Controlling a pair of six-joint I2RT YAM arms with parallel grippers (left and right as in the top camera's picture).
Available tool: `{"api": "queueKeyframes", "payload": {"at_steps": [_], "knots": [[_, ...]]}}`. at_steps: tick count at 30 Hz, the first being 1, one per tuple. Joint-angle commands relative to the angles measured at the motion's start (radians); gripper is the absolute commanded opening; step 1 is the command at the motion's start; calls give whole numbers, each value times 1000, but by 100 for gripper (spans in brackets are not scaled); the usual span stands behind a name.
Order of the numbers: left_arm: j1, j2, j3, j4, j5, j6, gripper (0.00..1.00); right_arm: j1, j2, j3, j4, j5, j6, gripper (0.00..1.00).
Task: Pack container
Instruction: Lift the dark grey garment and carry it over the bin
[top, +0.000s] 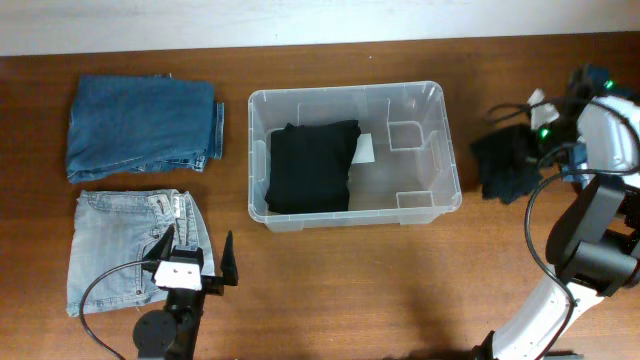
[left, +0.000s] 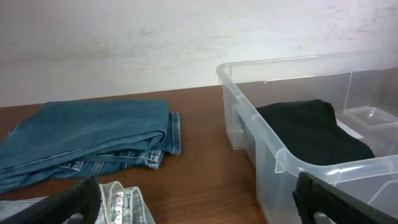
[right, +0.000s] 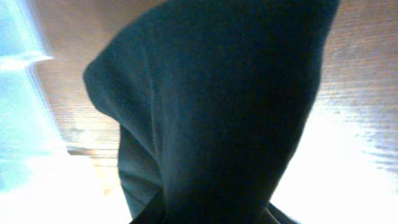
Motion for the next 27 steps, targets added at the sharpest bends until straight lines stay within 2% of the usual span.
{"api": "queueKeyframes", "payload": {"at_steps": [1,5,11,13,20,27], "knots": [[6,-5,-1,-8,4,16,100,1,-16,209,-113,-238,9,16],[6,-5,-1,-8,4,16,99,2,-17,454,-299,-481,8,13],[6,-5,-1,-8,4,16,99,43,-24,725,-488,-665,34,13],[6,-5,-1,-8,4,16,99,92,-37,730,-488,-662,97,14],[6,-5,-1,-8,4,16,99,268,-28,723,-477,-649,124,14],[6,-5,-1,-8,4,16,99,475,19,720,-351,-372,371,13]]}}
